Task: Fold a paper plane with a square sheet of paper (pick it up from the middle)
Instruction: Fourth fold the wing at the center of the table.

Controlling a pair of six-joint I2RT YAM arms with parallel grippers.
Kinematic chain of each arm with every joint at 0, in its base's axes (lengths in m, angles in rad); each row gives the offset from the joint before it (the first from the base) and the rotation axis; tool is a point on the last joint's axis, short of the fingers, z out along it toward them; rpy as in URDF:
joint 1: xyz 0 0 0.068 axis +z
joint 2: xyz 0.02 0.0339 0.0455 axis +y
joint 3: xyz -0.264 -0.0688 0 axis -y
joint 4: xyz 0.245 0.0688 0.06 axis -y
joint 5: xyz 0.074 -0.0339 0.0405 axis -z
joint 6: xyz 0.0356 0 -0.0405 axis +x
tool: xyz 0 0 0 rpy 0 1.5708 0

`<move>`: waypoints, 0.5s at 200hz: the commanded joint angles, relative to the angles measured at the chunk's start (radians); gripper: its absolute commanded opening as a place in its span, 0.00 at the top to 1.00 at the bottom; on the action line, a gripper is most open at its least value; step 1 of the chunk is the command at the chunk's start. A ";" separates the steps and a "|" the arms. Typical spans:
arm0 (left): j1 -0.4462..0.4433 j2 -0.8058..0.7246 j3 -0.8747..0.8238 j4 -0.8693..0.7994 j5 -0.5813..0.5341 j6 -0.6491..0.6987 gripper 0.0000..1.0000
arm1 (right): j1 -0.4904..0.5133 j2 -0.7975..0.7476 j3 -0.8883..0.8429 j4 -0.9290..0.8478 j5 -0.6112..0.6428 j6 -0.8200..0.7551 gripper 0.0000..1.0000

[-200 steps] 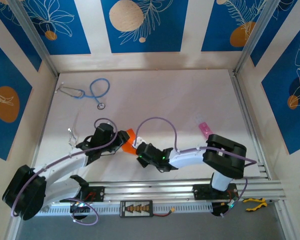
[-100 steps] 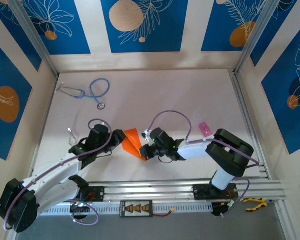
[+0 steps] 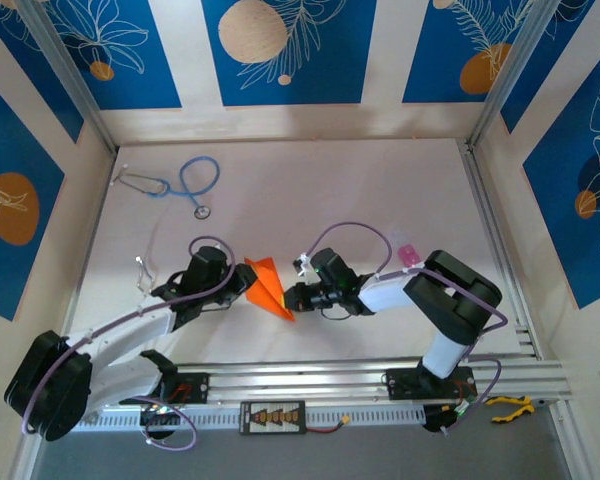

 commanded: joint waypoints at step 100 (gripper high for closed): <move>-0.010 0.224 0.082 0.180 0.166 0.074 0.83 | -0.052 0.073 -0.023 0.071 -0.129 0.127 0.99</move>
